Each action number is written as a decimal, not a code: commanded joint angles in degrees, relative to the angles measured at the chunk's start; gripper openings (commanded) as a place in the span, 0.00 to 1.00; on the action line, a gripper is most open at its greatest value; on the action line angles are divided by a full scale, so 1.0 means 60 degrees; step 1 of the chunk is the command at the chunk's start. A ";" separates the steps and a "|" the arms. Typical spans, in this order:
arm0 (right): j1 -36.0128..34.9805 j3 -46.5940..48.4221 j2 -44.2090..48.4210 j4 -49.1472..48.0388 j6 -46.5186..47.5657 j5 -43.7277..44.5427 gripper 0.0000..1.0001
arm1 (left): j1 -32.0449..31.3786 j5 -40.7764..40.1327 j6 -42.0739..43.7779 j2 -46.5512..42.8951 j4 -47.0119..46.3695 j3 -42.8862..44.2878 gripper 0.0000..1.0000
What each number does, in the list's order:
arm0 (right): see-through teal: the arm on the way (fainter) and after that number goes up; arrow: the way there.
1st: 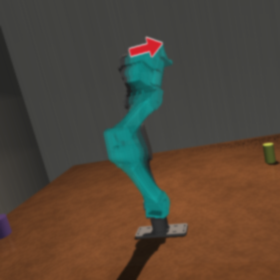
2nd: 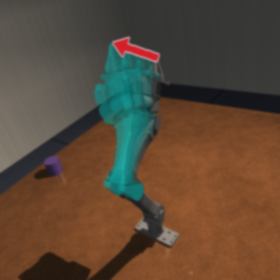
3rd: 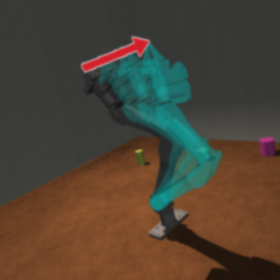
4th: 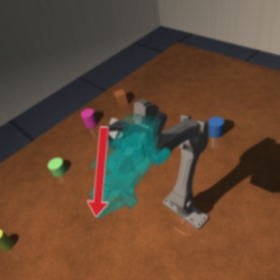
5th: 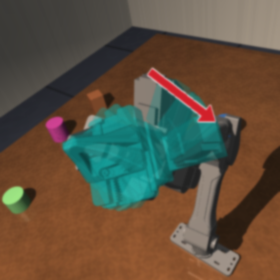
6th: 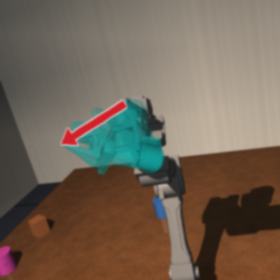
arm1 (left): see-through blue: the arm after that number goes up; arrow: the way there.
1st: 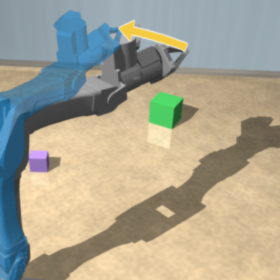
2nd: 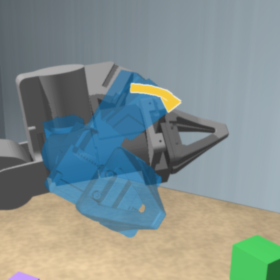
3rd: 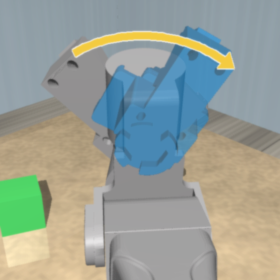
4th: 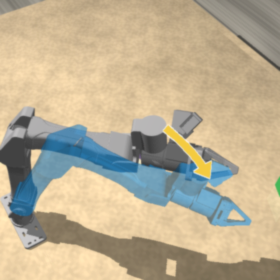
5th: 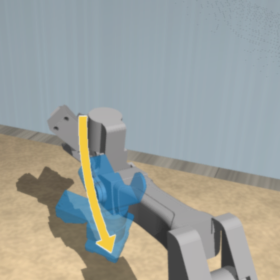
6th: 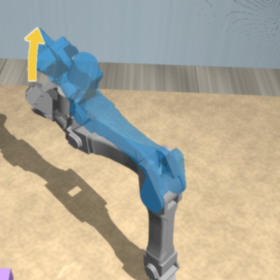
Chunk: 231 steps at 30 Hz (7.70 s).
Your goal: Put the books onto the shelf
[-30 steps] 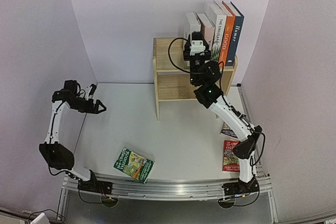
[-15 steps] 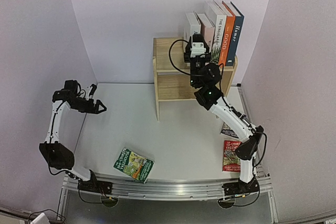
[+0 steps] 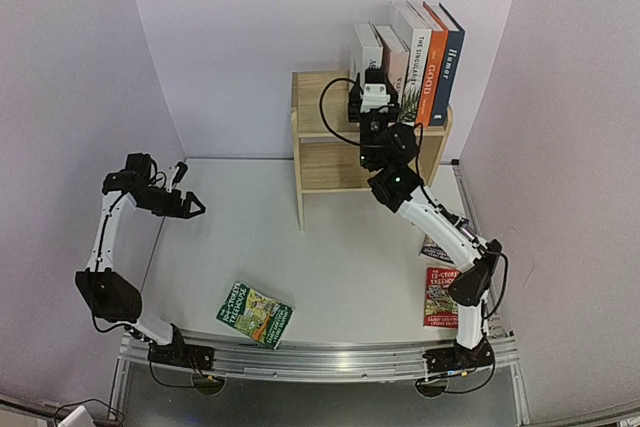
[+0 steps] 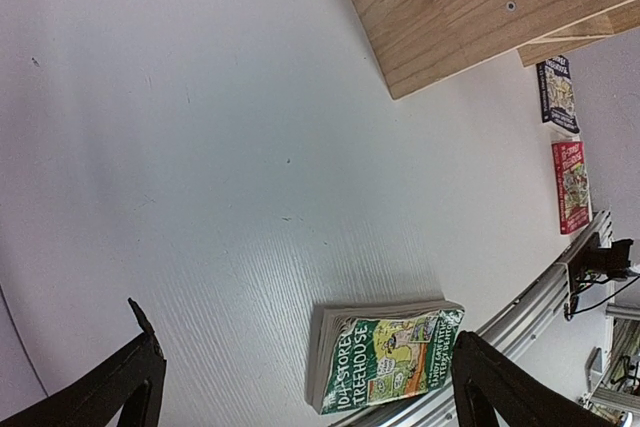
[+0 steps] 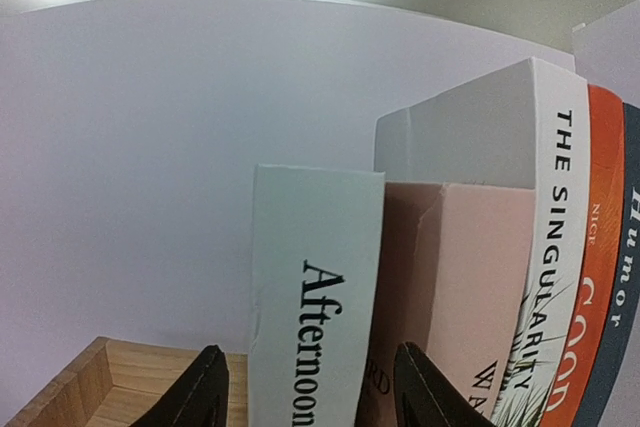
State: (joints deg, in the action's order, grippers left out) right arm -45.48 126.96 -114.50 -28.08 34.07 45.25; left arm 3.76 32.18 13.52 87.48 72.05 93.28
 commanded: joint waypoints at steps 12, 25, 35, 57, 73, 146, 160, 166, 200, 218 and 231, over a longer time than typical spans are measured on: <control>-0.0482 -0.4121 0.3258 -0.0359 -0.0294 0.0295 0.74 | -0.0262 -0.0266 -0.0194 0.0169 0.0092 0.0366 1.00; 0.0213 -0.4400 0.2902 -0.0444 -0.0515 0.0257 0.78 | -0.0332 -0.0411 -0.0130 0.0078 0.0158 0.0365 1.00; 0.0377 -0.3592 0.2117 -0.0196 -0.0547 0.0195 0.77 | -0.0334 -0.0484 -0.0102 0.0042 0.0201 0.0380 0.99; 0.0861 -0.4578 0.2856 0.0409 -0.1605 -0.0779 0.82 | -0.0334 -0.0490 -0.0104 -0.0029 0.0081 0.0162 0.99; 0.1347 -0.3531 0.2327 0.1662 -0.2389 -0.1471 0.89 | -0.0334 -0.0518 -0.0061 -0.0142 -0.0011 -0.0013 0.99; 0.2517 -0.4096 0.3273 0.3605 -0.4640 -0.7044 0.94 | -0.0334 -0.0471 0.0049 -0.0265 -0.0242 -0.0545 1.00; 0.2240 -0.5889 0.4823 0.4217 -0.5302 -0.7297 0.91 | -0.2014 -0.1464 0.0510 0.0509 -0.0370 -0.2937 0.96; 0.1557 -0.6689 0.5241 0.5019 -0.5373 -0.6847 0.90 | -0.3332 -0.1948 0.1071 0.1167 -0.0697 -0.3852 0.96; 0.0198 -0.7577 0.4912 0.5834 -0.6205 -0.6745 0.89 | -0.6501 -0.2473 0.5065 0.2111 -0.2730 -0.6356 0.47; -0.4412 -0.8786 0.2245 0.5996 -0.1709 -0.4548 0.98 | -0.4588 0.3142 0.3340 0.3692 0.1583 -0.2358 0.00; -0.6056 -1.0328 -0.0267 0.0532 0.1714 -0.0458 0.98 | -0.4038 0.5180 0.4097 0.5448 0.3704 -0.1319 0.00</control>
State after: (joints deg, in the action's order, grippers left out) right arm -81.33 64.72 -110.26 -5.85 34.67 28.27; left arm -22.88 52.96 34.18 118.79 75.32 80.73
